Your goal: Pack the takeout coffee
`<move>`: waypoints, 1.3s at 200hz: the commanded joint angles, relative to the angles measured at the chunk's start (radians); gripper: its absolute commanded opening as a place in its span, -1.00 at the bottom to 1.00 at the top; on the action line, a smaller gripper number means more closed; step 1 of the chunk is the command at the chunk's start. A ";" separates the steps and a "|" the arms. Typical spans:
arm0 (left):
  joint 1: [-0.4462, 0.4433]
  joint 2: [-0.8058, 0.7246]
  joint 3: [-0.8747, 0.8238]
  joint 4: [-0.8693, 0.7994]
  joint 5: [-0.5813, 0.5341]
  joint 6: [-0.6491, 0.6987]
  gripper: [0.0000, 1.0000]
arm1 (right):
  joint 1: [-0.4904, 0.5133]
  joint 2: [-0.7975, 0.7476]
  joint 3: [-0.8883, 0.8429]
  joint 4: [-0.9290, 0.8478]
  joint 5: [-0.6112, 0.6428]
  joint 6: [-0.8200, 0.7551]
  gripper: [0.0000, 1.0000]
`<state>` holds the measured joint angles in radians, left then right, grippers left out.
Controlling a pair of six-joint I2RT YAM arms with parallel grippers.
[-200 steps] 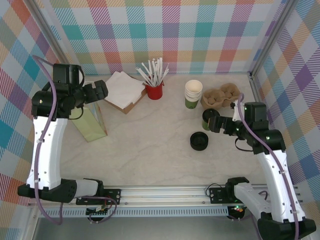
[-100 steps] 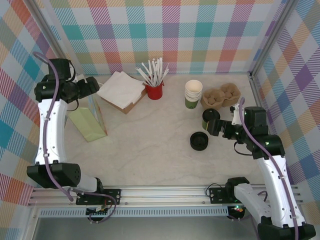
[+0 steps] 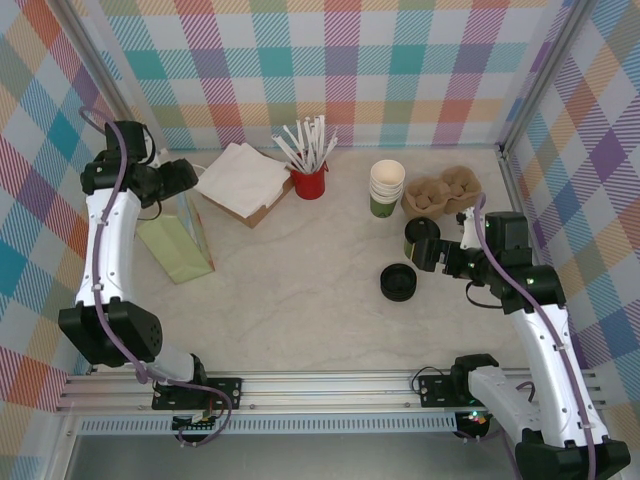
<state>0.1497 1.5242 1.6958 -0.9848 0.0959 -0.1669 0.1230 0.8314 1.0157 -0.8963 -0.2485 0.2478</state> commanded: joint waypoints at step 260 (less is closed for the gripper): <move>-0.159 -0.199 -0.008 -0.138 -0.168 0.059 -1.00 | -0.007 0.024 -0.019 0.017 -0.023 0.032 0.99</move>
<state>0.0437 1.3861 1.6539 -1.0458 -0.0048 -0.1074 0.1230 0.8551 0.9958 -0.8898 -0.2665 0.2737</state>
